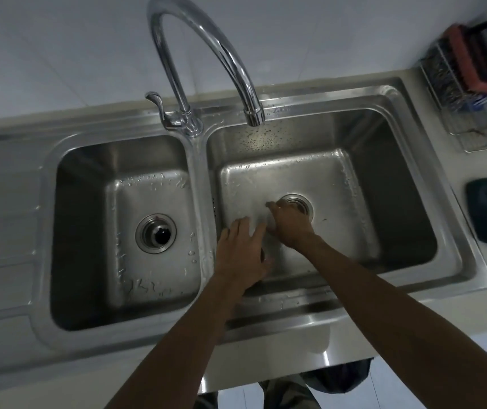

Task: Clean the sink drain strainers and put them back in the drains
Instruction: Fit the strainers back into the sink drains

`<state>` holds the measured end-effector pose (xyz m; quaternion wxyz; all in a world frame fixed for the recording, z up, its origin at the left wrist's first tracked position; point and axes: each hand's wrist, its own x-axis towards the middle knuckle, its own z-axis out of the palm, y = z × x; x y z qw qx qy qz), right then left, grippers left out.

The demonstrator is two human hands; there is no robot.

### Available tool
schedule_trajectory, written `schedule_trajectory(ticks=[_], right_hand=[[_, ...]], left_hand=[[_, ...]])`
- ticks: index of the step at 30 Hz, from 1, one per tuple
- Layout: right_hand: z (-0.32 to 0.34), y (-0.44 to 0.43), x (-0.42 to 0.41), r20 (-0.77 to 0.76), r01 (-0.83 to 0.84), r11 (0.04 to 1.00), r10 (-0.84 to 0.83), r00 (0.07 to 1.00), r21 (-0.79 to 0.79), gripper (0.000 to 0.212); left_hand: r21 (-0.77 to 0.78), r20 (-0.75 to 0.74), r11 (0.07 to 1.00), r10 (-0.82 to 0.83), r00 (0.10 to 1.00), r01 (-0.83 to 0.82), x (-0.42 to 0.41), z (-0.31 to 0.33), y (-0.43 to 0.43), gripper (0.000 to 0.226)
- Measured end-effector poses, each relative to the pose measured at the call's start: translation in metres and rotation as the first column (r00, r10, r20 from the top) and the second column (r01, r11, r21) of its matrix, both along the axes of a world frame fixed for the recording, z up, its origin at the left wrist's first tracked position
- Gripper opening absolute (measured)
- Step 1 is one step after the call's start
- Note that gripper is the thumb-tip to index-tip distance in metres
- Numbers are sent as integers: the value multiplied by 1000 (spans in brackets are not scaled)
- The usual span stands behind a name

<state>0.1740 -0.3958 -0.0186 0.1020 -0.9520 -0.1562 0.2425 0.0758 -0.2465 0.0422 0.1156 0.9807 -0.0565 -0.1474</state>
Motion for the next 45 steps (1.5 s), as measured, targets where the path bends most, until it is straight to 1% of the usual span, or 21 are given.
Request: schedule_trajectory(ticks=[1,2,4,5,7,11,13,16,19,22,23,25,27,29,31,33,35,39,41,43,45], right_hand=[[6,8,-5,-30,-54,997,56,998,64,60],[11,14,-10,-55,-132,988,137,989,84,61],[17,27,-22,-76,-312,950,310,948,-5,64],[17,32,-30,-76,-359,932,355,932,-44,67],[17,40,-43,-83,-355,933,350,933,-60,73],[15,53,-57,-107,-322,940,310,945,-114,76],[12,58,-60,-143,-285,947,265,954,-149,75],[6,63,-64,-216,-219,968,189,958,-122,70],[8,69,-62,-221,-64,994,43,974,-89,75],[30,65,-54,-97,128,991,-131,987,-41,85],[43,64,-49,-30,199,980,-199,980,7,85],[72,64,-42,91,331,934,-344,934,135,85],[102,74,-38,195,381,894,-427,883,234,87],[129,96,-39,299,348,880,-444,845,323,86],[151,129,-41,367,266,886,-409,836,380,81],[163,170,-47,336,211,883,-367,867,420,77],[162,209,-55,276,169,890,-305,912,424,78],[132,267,-63,206,57,935,-136,969,350,85],[108,284,-57,168,22,950,-78,983,312,85],[80,295,-48,124,-19,961,-15,992,275,83],[53,302,-40,89,-67,981,51,995,183,81]], left_hand=[[-34,42,999,-21,999,22,1,6,4,81],[-44,81,998,-34,996,37,1,12,9,79],[-25,132,999,-26,991,30,0,26,21,80],[-17,153,1000,-14,988,17,-2,31,27,79],[-23,173,1000,9,985,-5,-10,40,39,78],[-39,114,997,70,991,-66,-25,46,65,82],[-52,95,992,118,989,-113,-34,46,79,83],[-73,114,984,169,979,-162,-50,42,98,83],[-59,84,970,241,967,-237,-61,39,114,85],[-10,60,969,247,967,-247,-66,42,133,87],[5,60,969,247,967,-248,-67,44,143,87],[46,49,965,257,965,-259,-71,45,165,86],[40,12,954,296,955,-297,-77,46,187,85],[21,12,946,323,946,-323,-80,49,208,85],[15,49,939,342,939,-343,-81,51,228,84],[11,54,929,368,928,-369,-81,53,244,81],[1,42,923,384,923,-384,-80,51,256,80],[0,36,918,397,917,-397,-73,37,276,81],[22,51,913,406,912,-408,-69,28,280,80],[1,57,905,425,903,-426,-68,18,279,76],[-17,57,902,431,901,-431,-66,8,275,72]])
